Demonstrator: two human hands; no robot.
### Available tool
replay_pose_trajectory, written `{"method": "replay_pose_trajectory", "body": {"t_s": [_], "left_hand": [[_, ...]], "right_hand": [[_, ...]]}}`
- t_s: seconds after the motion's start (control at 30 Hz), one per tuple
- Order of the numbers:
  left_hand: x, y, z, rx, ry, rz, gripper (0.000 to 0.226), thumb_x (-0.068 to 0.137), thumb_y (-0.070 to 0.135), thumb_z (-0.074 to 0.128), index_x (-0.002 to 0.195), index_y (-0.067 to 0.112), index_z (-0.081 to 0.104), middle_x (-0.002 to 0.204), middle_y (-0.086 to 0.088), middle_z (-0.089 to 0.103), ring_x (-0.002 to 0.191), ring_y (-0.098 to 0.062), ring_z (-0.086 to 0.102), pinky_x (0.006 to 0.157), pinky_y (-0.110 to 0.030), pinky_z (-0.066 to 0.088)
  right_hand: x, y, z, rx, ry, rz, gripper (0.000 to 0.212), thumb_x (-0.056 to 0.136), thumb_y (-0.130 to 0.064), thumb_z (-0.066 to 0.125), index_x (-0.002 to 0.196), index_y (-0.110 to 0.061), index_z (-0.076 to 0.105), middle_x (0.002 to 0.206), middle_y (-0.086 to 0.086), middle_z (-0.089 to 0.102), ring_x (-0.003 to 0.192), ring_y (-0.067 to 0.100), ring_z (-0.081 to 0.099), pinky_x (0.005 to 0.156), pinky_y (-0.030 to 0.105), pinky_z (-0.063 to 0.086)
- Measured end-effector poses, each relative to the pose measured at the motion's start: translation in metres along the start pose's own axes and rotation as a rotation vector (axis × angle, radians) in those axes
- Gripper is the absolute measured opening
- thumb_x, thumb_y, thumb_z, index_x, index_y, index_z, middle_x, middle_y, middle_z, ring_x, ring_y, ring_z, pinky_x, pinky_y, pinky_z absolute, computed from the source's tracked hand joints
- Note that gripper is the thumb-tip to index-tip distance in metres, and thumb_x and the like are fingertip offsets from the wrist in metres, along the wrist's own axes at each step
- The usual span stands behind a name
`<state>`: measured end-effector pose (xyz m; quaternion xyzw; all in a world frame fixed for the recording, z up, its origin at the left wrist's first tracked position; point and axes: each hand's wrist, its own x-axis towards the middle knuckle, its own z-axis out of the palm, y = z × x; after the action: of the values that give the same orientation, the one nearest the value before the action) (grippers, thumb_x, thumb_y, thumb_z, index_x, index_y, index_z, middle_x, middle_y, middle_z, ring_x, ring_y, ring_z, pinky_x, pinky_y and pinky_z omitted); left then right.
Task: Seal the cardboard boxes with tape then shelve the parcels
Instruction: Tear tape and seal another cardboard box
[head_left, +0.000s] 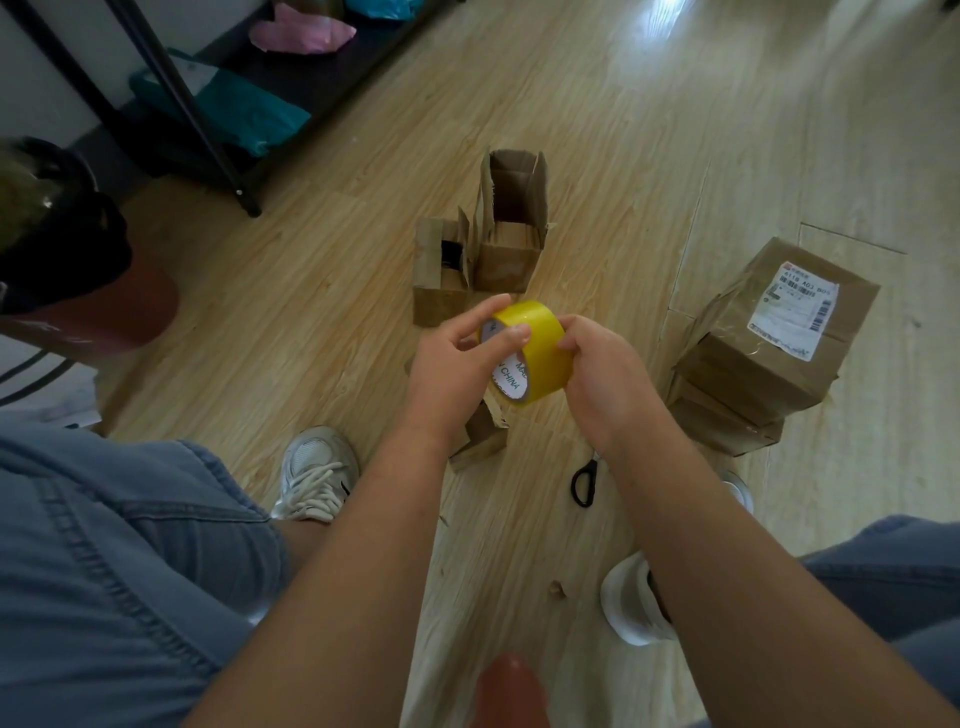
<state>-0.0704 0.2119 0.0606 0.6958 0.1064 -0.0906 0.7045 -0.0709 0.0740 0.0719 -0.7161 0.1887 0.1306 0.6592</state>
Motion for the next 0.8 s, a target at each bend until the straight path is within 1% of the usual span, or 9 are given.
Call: {"method": "replay_pose_trajectory", "body": {"t_s": [0.1,0.23,0.33,0.4,0.47,0.57,0.63,0.7,0.8], "left_hand": [[-0.001,0.0,0.002,0.014,0.006,0.01,0.039,0.085,0.031,0.074,0.122,0.04,0.065,0.112,0.009,0.066,0.101,-0.004,0.064,0.071,-0.011,0.051],[-0.001,-0.002,0.002,0.013,0.017,0.005,0.04,0.084,0.032,0.075,0.122,0.04,0.066,0.114,0.006,0.067,0.104,-0.006,0.064,0.075,-0.015,0.05],[-0.001,-0.003,0.001,0.003,0.019,-0.008,0.039,0.083,0.032,0.076,0.12,0.041,0.067,0.114,0.005,0.067,0.105,-0.008,0.065,0.081,-0.02,0.053],[0.001,-0.003,0.0,-0.011,0.023,-0.023,0.038,0.082,0.03,0.077,0.117,0.041,0.068,0.112,0.004,0.068,0.104,-0.01,0.066,0.085,-0.024,0.055],[0.002,-0.002,0.0,-0.051,0.041,-0.046,0.037,0.083,0.027,0.076,0.119,0.037,0.069,0.106,0.007,0.069,0.101,-0.009,0.067,0.087,-0.027,0.056],[0.004,-0.003,-0.001,-0.128,0.067,-0.119,0.039,0.086,0.026,0.073,0.124,0.03,0.068,0.109,0.007,0.069,0.104,-0.011,0.066,0.087,-0.033,0.058],[0.005,-0.005,-0.003,-0.201,0.097,-0.193,0.036,0.088,0.03,0.07,0.124,0.029,0.067,0.118,-0.001,0.068,0.11,-0.019,0.065,0.085,-0.036,0.059],[0.008,-0.007,-0.007,-0.283,0.122,-0.259,0.037,0.091,0.034,0.067,0.127,0.027,0.065,0.123,-0.006,0.067,0.112,-0.026,0.064,0.09,-0.045,0.057],[0.012,-0.008,-0.013,-0.233,0.126,-0.313,0.038,0.094,0.036,0.063,0.13,0.025,0.062,0.129,-0.006,0.064,0.114,-0.025,0.063,0.097,-0.047,0.052]], "right_hand": [[-0.001,0.0,-0.001,-0.02,0.016,-0.029,0.036,0.094,-0.01,0.036,0.115,-0.009,0.065,0.12,0.019,0.06,0.111,0.029,0.055,0.077,0.032,0.043],[-0.001,0.001,0.0,-0.008,0.027,-0.03,0.036,0.092,-0.005,0.036,0.114,-0.003,0.064,0.112,0.019,0.06,0.097,0.023,0.054,0.074,0.03,0.043],[0.001,0.005,0.002,0.072,0.016,-0.025,0.032,0.085,0.001,0.038,0.106,0.006,0.061,0.095,0.018,0.057,0.094,0.029,0.054,0.082,0.039,0.044],[0.001,0.006,0.002,0.088,0.01,-0.019,0.032,0.082,0.002,0.039,0.103,0.005,0.062,0.093,0.017,0.058,0.096,0.035,0.055,0.086,0.045,0.045],[0.003,0.005,0.0,0.048,-0.004,-0.018,0.035,0.079,-0.008,0.043,0.104,-0.002,0.066,0.103,0.018,0.064,0.106,0.04,0.057,0.096,0.05,0.046],[0.003,0.0,-0.003,-0.012,-0.091,-0.019,0.05,0.067,-0.026,0.047,0.111,-0.02,0.07,0.123,0.015,0.061,0.119,0.033,0.053,0.106,0.055,0.041],[0.005,-0.003,-0.007,-0.102,-0.153,-0.018,0.05,0.068,-0.023,0.049,0.114,-0.018,0.068,0.124,0.013,0.061,0.121,0.026,0.052,0.105,0.046,0.041],[0.004,-0.005,-0.013,-0.235,-0.215,-0.032,0.03,0.082,-0.013,0.054,0.107,-0.015,0.07,0.116,0.007,0.067,0.114,0.015,0.055,0.092,0.027,0.04],[0.004,-0.001,-0.019,-0.316,-0.254,-0.058,0.018,0.094,-0.007,0.055,0.103,-0.009,0.071,0.105,0.0,0.069,0.103,0.009,0.058,0.083,0.023,0.037]]}}
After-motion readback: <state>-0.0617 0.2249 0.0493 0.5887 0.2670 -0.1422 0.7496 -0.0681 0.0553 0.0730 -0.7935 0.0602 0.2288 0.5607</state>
